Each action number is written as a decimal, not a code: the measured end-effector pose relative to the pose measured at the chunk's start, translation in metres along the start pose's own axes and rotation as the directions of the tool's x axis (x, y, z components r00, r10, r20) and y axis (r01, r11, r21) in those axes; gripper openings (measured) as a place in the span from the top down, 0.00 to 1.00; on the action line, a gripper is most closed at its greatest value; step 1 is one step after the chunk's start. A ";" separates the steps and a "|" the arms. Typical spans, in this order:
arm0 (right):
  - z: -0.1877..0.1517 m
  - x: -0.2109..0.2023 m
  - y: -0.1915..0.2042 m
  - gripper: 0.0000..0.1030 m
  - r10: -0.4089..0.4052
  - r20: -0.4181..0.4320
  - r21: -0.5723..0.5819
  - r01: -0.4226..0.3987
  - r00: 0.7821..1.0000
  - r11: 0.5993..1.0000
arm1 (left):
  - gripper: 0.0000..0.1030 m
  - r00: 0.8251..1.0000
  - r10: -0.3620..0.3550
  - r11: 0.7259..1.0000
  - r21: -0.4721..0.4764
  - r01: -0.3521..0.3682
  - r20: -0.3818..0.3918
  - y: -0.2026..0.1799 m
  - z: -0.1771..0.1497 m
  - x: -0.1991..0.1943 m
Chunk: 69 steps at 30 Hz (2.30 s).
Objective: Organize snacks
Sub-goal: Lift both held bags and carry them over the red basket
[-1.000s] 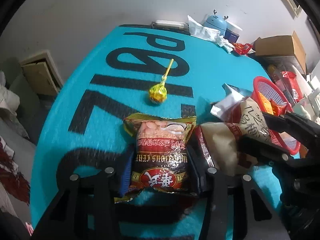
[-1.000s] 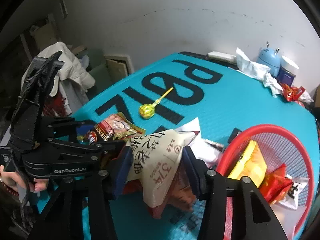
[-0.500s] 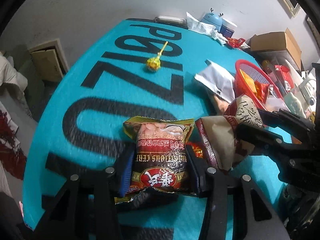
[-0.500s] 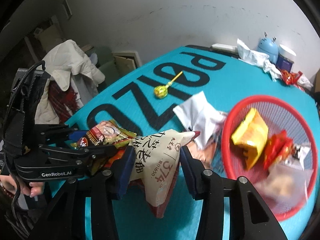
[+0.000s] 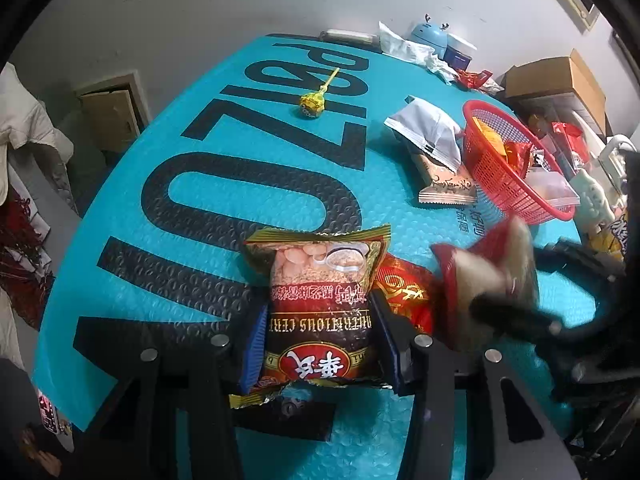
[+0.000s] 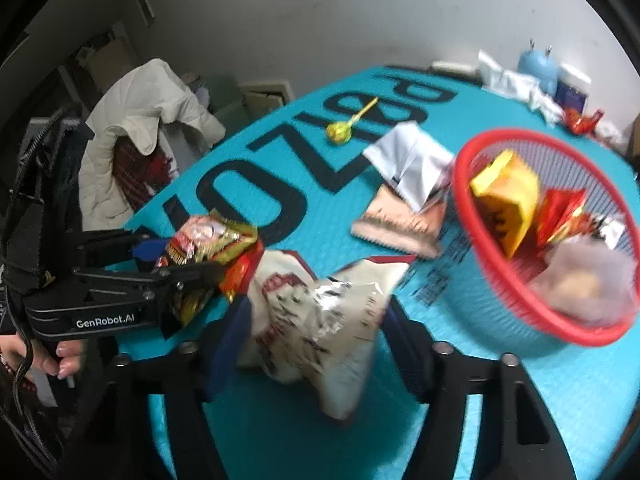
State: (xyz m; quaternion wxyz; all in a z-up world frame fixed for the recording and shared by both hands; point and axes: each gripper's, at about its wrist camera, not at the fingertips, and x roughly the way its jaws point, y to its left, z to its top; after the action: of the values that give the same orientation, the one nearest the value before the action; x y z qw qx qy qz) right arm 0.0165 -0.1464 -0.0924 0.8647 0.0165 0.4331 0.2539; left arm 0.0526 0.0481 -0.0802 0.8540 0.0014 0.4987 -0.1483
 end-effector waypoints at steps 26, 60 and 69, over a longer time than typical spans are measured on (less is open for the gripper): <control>-0.012 -0.009 0.003 0.56 0.044 0.003 -0.001 -0.044 0.999 0.999 | 0.57 0.999 -0.041 0.998 -0.053 0.042 0.017 -0.004 -0.012 -0.012; -0.052 -0.112 -0.028 0.56 -0.059 0.171 0.072 0.047 0.983 0.996 | 0.57 0.976 -0.181 0.975 0.155 0.162 0.122 -0.112 -0.011 -0.064; -0.041 -0.138 -0.051 0.56 -0.161 0.211 0.097 0.143 0.964 0.985 | 0.57 0.964 -0.228 0.954 0.229 0.192 0.137 -0.139 0.017 -0.063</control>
State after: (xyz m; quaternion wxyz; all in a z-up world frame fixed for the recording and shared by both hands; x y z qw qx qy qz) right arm -0.0613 -0.2615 -0.0283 0.9226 0.0459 0.3454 0.1657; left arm 0.0025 -0.0716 0.0022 0.8659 0.0281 0.4060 -0.2909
